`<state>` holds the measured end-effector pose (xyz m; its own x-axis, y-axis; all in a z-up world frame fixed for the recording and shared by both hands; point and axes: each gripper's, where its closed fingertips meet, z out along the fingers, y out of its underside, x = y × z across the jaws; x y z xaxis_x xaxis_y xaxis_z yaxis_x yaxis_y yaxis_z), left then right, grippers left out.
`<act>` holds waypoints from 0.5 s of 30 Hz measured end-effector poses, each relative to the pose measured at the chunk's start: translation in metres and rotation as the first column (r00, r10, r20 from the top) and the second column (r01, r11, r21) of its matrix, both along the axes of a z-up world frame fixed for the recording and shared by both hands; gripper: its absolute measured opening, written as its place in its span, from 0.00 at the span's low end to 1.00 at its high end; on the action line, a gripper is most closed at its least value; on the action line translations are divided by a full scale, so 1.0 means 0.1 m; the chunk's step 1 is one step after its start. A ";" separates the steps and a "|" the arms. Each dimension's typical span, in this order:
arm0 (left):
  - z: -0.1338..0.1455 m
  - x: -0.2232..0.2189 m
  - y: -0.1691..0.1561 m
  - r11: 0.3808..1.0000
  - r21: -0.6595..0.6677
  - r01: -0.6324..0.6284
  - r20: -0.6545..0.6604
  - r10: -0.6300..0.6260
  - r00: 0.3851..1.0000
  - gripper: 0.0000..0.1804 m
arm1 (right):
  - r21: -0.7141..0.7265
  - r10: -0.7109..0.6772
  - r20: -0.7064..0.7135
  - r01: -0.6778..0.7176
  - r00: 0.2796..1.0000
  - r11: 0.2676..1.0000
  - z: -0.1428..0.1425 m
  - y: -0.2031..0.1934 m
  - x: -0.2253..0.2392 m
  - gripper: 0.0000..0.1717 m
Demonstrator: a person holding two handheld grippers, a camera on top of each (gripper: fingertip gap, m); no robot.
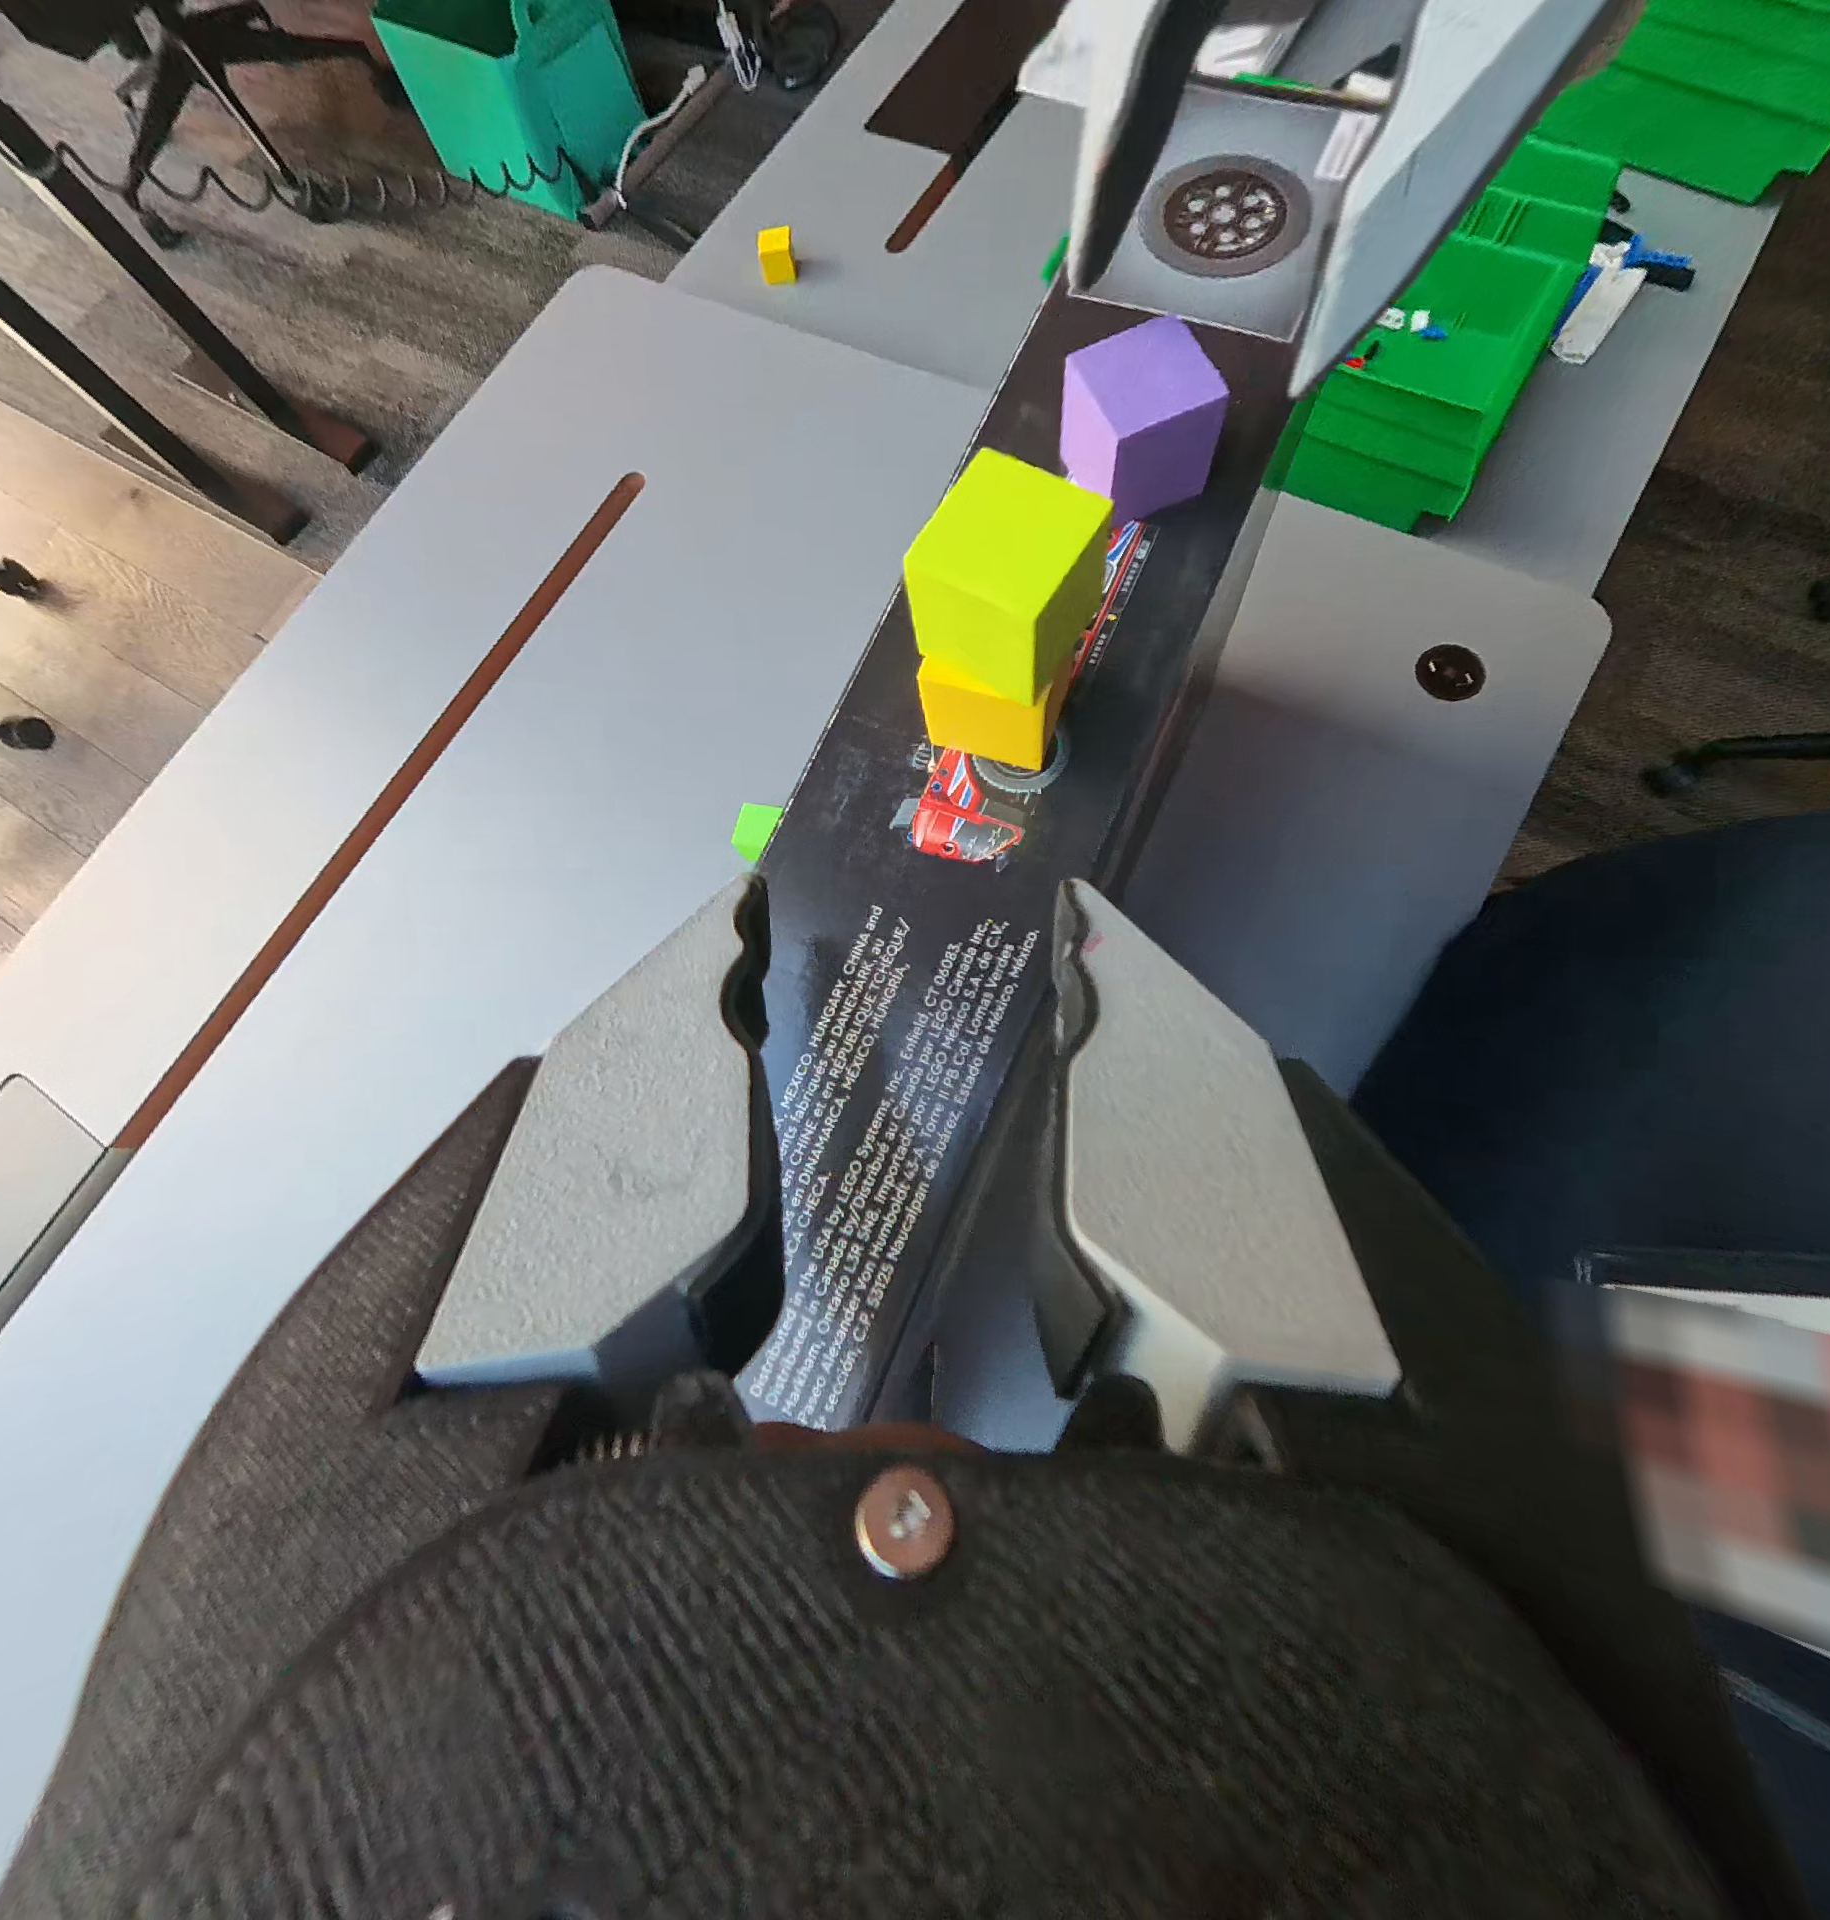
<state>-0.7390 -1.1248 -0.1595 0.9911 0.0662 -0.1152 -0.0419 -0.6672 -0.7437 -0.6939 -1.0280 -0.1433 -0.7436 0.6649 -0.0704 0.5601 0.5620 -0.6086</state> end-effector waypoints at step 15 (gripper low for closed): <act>-0.13 0.13 -0.11 0.999 -0.039 0.027 0.017 -0.026 1.000 0.30 | -0.050 -0.020 -0.119 0.014 0.993 0.999 0.26 -0.11 -0.10 0.15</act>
<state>-0.7260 -1.1354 -0.1729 0.9943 0.0354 -0.1004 -0.0477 -0.6950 -0.7174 -0.7042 -1.0390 -0.1175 -0.7375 0.6752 -0.0151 0.4911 0.5208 -0.6983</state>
